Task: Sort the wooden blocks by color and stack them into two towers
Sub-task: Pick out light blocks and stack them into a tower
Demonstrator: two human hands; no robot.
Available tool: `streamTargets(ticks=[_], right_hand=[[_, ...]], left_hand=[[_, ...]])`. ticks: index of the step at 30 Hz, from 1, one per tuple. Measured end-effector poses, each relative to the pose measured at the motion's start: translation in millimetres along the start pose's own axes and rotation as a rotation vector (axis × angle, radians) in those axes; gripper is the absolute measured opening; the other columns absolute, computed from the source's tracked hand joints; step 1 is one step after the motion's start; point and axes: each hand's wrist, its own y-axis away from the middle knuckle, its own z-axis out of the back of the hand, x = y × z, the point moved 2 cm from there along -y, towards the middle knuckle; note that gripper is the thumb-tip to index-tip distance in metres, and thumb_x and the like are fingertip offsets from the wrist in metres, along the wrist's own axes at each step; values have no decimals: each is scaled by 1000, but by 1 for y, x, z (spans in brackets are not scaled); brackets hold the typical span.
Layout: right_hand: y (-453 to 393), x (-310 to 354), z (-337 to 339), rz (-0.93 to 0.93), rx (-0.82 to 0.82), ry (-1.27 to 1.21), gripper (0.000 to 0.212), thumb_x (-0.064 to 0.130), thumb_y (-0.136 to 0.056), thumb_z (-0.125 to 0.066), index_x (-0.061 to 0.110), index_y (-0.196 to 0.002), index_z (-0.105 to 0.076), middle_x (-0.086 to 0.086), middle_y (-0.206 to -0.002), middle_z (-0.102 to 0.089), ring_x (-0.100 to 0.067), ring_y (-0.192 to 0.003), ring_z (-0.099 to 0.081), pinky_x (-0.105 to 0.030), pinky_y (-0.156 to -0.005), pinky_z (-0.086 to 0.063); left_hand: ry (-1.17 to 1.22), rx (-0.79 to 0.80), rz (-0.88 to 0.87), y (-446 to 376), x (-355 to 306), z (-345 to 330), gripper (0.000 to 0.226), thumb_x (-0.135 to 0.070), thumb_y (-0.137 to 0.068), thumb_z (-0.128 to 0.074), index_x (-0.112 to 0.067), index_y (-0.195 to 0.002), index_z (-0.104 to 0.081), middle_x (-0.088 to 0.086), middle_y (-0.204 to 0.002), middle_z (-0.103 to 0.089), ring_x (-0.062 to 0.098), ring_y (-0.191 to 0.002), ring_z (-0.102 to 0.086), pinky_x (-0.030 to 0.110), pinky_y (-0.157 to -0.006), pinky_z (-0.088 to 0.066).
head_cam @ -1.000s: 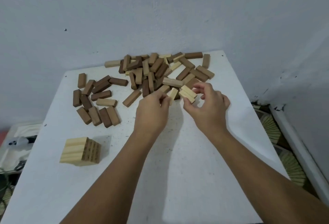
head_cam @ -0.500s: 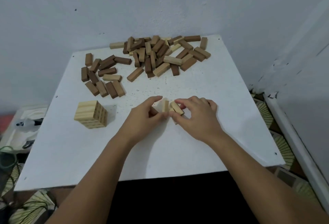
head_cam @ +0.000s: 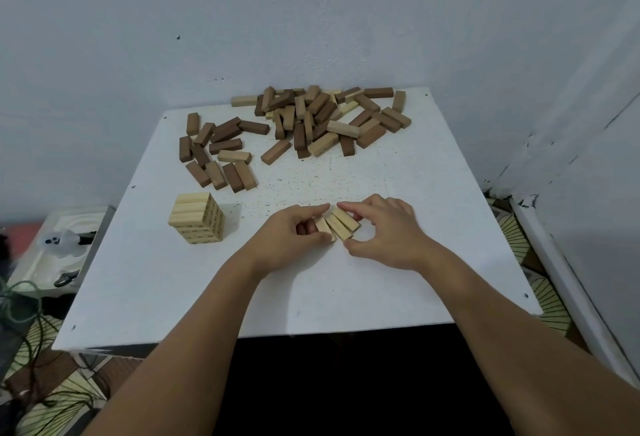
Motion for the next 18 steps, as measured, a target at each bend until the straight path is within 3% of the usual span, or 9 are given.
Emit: streamTargets(ticks=[3,5,8,12,15,18], right_hand=[[-1,2,-1,0,-56,0,64,57,-84,-72,50,-144,-49,21,-112,-49,-5,-109,-37,-30,-109,-20],[0,2,-2,-2,-76,0,63,59,-83,-73,49,-142,-51,21,-111,-51,-4,-108,-40,-31,-109,-22],[0,2,-2,0,-97,-1,60,62,-81,-73,48,-137,-54,23,-109,-52,-3,-105,-42,-30,-106,-25],[-1,2,-3,-3,-111,-1,57,66,-79,-73,49,-131,-57,25,-107,-53,-2,-102,-45,-30,-105,-27],[0,3,-2,-5,-73,-2,71,78,-73,-64,50,-138,-53,25,-109,-52,-2,-103,-44,-31,-107,-26],[0,2,3,-21,-2,-29,69,57,-84,-71,48,-148,-47,24,-114,-50,-6,-110,-41,-35,-114,-25]], left_hand=[[-58,0,-38,2,1,1,78,-43,-75,-91,-42,-144,-57,-8,-104,-55,4,-90,-54,19,-86,-44],[-115,-44,-55,5,2,-3,80,-42,-71,-94,-40,-142,-58,-10,-106,-55,6,-98,-55,19,-89,-43],[-44,-118,-77,7,4,-7,70,-35,-75,-92,-35,-139,-63,-10,-104,-58,4,-94,-55,15,-86,-41],[16,-147,-75,8,6,-4,80,-33,-74,-94,-36,-145,-57,-8,-101,-59,4,-89,-54,16,-83,-45],[-50,-172,-78,9,4,-5,81,-38,-73,-94,-32,-145,-57,-8,-108,-56,4,-95,-54,11,-82,-41],[-97,-160,-43,6,1,-4,79,-42,-72,-93,-30,-143,-59,-10,-112,-50,3,-98,-51,11,-78,-38]])
